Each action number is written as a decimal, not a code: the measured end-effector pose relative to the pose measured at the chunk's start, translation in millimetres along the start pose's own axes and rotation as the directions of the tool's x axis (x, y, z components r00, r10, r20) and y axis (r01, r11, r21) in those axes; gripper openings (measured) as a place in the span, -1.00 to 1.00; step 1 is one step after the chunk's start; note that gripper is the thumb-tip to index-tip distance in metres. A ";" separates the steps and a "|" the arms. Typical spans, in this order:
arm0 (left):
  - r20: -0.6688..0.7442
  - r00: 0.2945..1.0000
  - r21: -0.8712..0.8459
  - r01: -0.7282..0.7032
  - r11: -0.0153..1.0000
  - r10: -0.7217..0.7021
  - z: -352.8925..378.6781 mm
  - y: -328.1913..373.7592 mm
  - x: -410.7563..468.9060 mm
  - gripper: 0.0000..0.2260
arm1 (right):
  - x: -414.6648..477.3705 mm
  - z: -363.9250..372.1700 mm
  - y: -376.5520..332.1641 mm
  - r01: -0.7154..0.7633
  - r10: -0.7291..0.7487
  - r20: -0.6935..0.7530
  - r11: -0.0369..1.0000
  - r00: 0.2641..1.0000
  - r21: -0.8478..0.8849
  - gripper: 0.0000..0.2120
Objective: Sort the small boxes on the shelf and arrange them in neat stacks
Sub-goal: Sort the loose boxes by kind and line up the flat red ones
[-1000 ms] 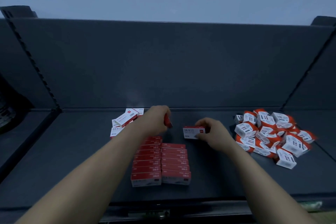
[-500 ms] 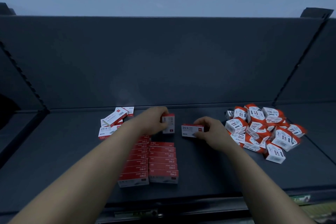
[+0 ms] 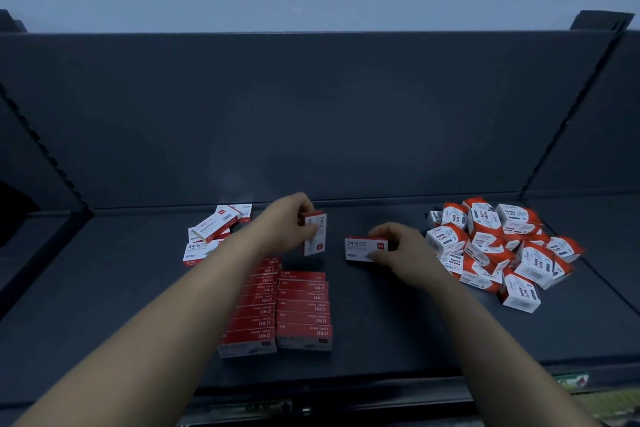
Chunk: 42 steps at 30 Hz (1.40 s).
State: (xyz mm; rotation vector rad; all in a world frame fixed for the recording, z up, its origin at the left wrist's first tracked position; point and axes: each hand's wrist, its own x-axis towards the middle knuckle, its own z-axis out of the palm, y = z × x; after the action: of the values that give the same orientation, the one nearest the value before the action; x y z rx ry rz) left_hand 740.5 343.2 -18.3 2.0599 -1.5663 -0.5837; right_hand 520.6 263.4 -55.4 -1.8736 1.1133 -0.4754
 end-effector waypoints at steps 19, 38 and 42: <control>0.143 0.990 0.126 -0.012 0.992 -0.006 -2.8 -21.7 -14.4 -0.82 | -7.7 8.0 -8.1 0.071 -0.068 0.058 0.996 0.996 -0.053 -0.82; 0.075 0.995 0.089 -0.065 0.994 0.058 -10.3 -40.2 -23.2 -0.87 | -7.8 38.2 -25.9 0.090 -0.093 0.077 0.995 0.993 0.041 -0.84; -0.083 0.997 -0.016 0.004 1.000 -0.005 -15.5 -59.8 -38.0 -0.79 | -6.5 50.7 -33.5 0.109 -0.111 0.039 0.992 0.993 0.066 -0.72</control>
State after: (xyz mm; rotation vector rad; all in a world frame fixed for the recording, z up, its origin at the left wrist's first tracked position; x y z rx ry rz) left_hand 785.6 395.3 -40.7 2.0494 -1.5053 -0.5041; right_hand 568.9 300.9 -54.1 -1.8871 0.9598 -0.5254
